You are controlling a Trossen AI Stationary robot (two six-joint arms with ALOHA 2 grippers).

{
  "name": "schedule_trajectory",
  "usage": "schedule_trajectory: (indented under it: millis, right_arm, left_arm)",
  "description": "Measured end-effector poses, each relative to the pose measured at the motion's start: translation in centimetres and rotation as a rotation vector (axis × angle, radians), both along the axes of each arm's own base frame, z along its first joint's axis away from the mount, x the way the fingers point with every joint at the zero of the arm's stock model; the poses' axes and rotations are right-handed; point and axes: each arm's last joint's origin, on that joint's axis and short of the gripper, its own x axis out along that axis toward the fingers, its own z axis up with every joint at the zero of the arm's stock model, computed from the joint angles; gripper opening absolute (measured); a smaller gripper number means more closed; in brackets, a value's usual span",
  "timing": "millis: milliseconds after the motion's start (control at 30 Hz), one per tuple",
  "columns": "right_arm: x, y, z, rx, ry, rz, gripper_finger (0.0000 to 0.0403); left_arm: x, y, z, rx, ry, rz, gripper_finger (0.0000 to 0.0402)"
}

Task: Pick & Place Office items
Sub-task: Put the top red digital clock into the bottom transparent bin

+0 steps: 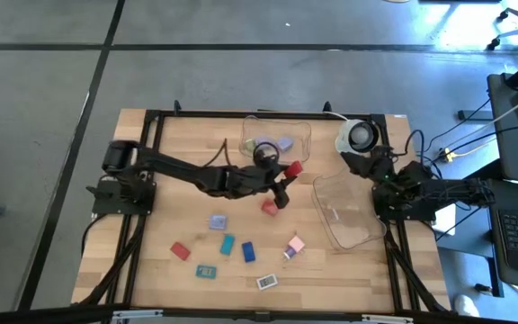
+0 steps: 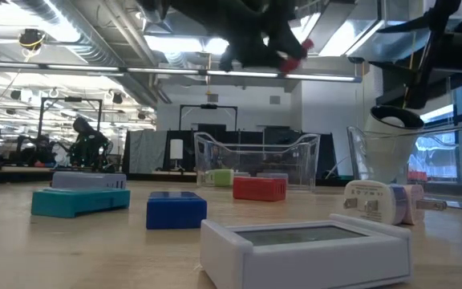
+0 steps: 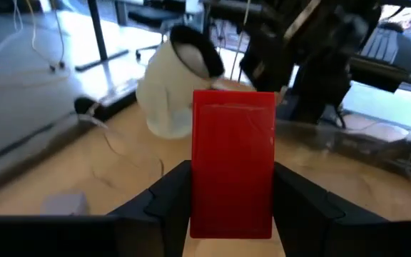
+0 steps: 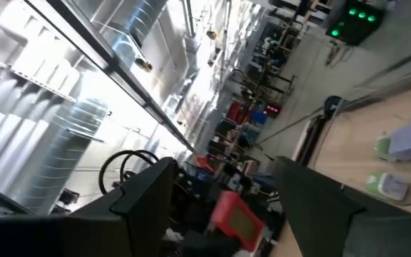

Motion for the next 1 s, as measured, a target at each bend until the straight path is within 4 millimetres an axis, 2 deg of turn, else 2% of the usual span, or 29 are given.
schedule_trajectory:
  millis: [167, 400, 700, 1000]
  right_arm:
    - [0.7, 0.0, 1.2, -0.02, 0.061, -0.016, 0.0247]
    - [2.4, 0.1, 3.7, -0.117, 0.187, -0.037, 0.0246]
    - [6.0, 0.3, 3.7, 0.054, 0.469, 0.032, 0.0246]
    - [10.5, 0.6, 5.4, 0.03, 0.591, 0.089, 0.0246]
  left_arm:
    - [0.7, 0.2, -2.0, -0.045, 0.03, -0.002, 0.016]
    - [0.8, 1.0, -1.8, -0.047, 0.012, 0.021, 0.016]
    - [0.7, 1.5, -1.8, -0.039, 0.021, 0.03, 0.016]
    - [0.4, 1.5, -2.5, -0.026, 0.109, 0.039, 0.016]
